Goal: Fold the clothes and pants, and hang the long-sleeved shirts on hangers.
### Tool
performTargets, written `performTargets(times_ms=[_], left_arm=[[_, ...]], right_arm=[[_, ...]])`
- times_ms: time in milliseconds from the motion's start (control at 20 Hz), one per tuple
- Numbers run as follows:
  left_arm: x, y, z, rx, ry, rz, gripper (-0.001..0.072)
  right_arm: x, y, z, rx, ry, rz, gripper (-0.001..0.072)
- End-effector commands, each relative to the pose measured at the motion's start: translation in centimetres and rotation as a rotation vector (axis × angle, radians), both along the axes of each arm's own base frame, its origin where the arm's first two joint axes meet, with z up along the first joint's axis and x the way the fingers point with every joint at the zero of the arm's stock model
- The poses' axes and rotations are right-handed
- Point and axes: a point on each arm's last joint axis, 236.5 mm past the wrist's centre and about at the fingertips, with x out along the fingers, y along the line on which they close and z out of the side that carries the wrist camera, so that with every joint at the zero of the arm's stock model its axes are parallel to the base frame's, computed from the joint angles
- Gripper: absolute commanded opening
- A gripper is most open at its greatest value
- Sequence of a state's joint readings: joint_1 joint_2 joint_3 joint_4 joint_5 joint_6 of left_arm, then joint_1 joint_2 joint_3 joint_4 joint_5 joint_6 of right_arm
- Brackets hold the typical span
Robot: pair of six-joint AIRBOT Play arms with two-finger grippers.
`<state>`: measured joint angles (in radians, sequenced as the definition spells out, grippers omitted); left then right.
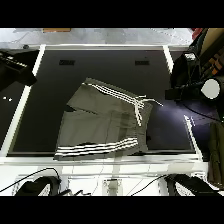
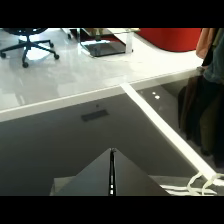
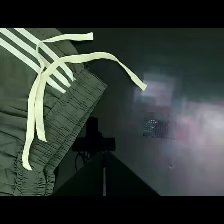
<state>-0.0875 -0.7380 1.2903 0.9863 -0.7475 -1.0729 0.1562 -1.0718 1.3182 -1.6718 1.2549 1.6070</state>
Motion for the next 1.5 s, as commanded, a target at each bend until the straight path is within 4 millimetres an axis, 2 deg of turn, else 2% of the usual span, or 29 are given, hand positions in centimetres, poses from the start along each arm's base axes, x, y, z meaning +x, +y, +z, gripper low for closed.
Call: performTargets(times_ms=[0,150,300,400,500,600,650,750,850,950,1050,1100,1150,1200,1250,1300,1350,1450], left_arm=[[0.0,0.0,0.0,0.000,-0.001,0.000,0.0015],[0.1,0.1,0.3,-0.004,-0.010,0.006,0.0015],[0.6,0.7,1.4,-0.028,-0.056,0.035,0.0015],[0.2,0.1,1.4,-0.047,-0.041,0.010,0.0015],[-0.5,0.2,0.0,0.023,-0.003,0.004,0.0015],[-0.5,2.1,-2.6,0.165,0.062,0.061,0.0015],[-0.6,3.4,-4.6,0.234,0.128,0.090,0.0015],[-1.2,5.7,-8.6,0.350,0.261,0.131,0.0015],[-1.7,7.4,-12.3,0.395,0.380,0.154,0.0016],[-1.7,8.2,-15.8,0.391,0.468,0.163,0.0022],[-1.9,8.3,-20.3,0.399,0.572,0.145,0.0025],[-2.1,8.2,-22.3,0.399,0.619,0.130,0.0026],[-2.2,7.9,-23.8,0.395,0.659,0.116,0.0026],[-2.4,7.9,-25.1,0.383,0.709,0.116,0.0066],[-2.5,8.0,-26.1,0.351,0.756,0.131,0.0275],[-2.6,8.0,-26.7,0.313,0.798,0.152,0.0529],[-2.5,8.0,-27.2,0.280,0.831,0.173,0.0635],[-2.6,8.0,-27.7,0.277,0.853,0.172,0.0632]], right_arm=[[0.0,0.0,0.0,0.000,0.000,0.001,0.0023],[0.1,0.1,0.0,0.001,-0.003,0.002,0.0023],[0.8,0.1,0.5,-0.001,-0.039,0.006,0.0023],[0.9,-1.2,0.6,-0.080,-0.044,0.025,0.0022],[-0.4,-2.7,-0.3,-0.160,0.032,0.090,0.0021],[-3.1,-3.1,-2.9,-0.132,0.169,0.171,0.0020],[-4.3,-2.3,-4.7,-0.042,0.215,0.183,0.0020],[-7.7,0.2,-8.8,0.134,0.319,0.253,0.0020],[-11.9,2.9,-13.0,0.293,0.432,0.304,0.0020],[-16.1,6.1,-16.4,0.452,0.537,0.336,0.0021],[-18.0,8.0,-19.1,0.566,0.572,0.284,0.0027],[-18.4,8.4,-20.3,0.593,0.570,0.248,0.0102],[-18.6,8.4,-21.4,0.602,0.568,0.203,0.0284],[-18.8,8.1,-22.5,0.603,0.577,0.133,0.0335],[-18.8,7.8,-23.2,0.606,0.584,0.069,0.0336],[-18.7,7.7,-23.7,0.614,0.589,0.014,0.0336],[-18.5,7.7,-24.0,0.629,0.598,-0.035,0.0341],[-18.9,7.8,-24.6,0.648,0.646,-0.091,0.0346]])
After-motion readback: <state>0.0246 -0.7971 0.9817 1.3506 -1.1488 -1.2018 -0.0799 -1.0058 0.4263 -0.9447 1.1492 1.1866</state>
